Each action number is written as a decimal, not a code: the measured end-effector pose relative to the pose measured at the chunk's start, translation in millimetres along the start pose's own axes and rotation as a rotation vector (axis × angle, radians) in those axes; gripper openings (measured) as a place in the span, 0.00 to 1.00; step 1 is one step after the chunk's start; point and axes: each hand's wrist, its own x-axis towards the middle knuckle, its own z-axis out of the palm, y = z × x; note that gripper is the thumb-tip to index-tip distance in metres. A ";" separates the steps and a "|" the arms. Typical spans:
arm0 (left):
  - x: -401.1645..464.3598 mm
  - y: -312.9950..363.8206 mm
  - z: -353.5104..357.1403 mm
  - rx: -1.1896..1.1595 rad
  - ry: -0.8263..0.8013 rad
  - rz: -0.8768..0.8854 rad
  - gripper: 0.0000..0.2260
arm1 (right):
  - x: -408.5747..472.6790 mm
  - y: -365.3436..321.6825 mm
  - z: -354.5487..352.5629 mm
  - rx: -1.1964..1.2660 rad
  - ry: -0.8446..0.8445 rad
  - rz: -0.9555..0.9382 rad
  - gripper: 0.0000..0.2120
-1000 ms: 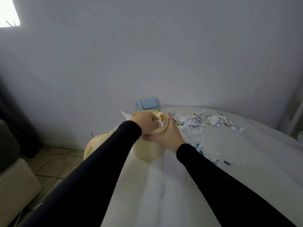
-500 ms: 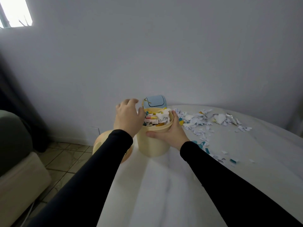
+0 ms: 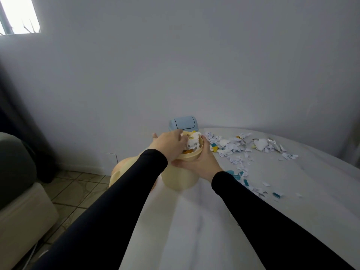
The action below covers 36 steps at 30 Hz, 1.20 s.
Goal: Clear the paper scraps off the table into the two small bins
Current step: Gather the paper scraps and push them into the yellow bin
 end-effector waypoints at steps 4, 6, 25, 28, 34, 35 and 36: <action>7.5 -4.5 0.3 -0.154 -0.063 0.048 0.13 | -1.6 -3.0 -1.3 -0.005 -0.009 -0.027 0.62; 2.9 -10.0 -4.3 -0.268 0.002 0.047 0.15 | -2.4 -3.1 -2.6 -0.019 -0.005 -0.023 0.63; -75.6 -60.2 36.0 -0.054 0.591 -0.246 0.18 | -10.2 -6.3 7.5 -0.039 0.070 -0.093 0.58; -75.6 -72.6 39.9 0.022 0.437 -0.455 0.24 | -12.0 -6.8 11.1 -0.025 0.090 -0.095 0.60; -77.3 -88.2 51.7 0.130 0.374 -0.481 0.25 | -13.6 -10.6 14.7 -0.020 0.091 -0.085 0.69; -77.1 -88.9 51.8 0.109 0.388 -0.464 0.25 | -13.6 -10.2 14.9 -0.026 0.089 -0.087 0.70; -77.7 -89.0 51.1 0.084 0.399 -0.458 0.27 | -13.6 -10.1 15.1 -0.031 0.086 -0.088 0.70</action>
